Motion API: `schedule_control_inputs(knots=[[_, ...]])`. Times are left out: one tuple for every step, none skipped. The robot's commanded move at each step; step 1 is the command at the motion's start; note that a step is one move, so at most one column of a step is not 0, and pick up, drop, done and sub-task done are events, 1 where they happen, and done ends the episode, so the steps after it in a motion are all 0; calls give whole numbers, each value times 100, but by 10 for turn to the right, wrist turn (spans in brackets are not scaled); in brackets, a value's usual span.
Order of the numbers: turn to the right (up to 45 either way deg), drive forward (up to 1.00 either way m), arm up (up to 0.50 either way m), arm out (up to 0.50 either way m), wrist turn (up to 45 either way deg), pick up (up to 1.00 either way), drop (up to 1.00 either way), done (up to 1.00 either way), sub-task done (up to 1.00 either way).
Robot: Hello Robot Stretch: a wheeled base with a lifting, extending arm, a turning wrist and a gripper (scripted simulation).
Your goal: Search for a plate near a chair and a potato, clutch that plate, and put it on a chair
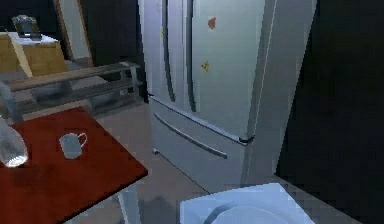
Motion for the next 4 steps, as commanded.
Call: schedule_control_inputs(knots=[[-270, 0, 0, 0, 0, 0, 0, 0, 0], [0, 15, 0, 0, 0, 0, 0, 0, 0], [-450, 0, 0, 0, 0, 0, 0, 0, 0], [-450, 0, 0, 0, 0, 0, 0, 0, 0]])
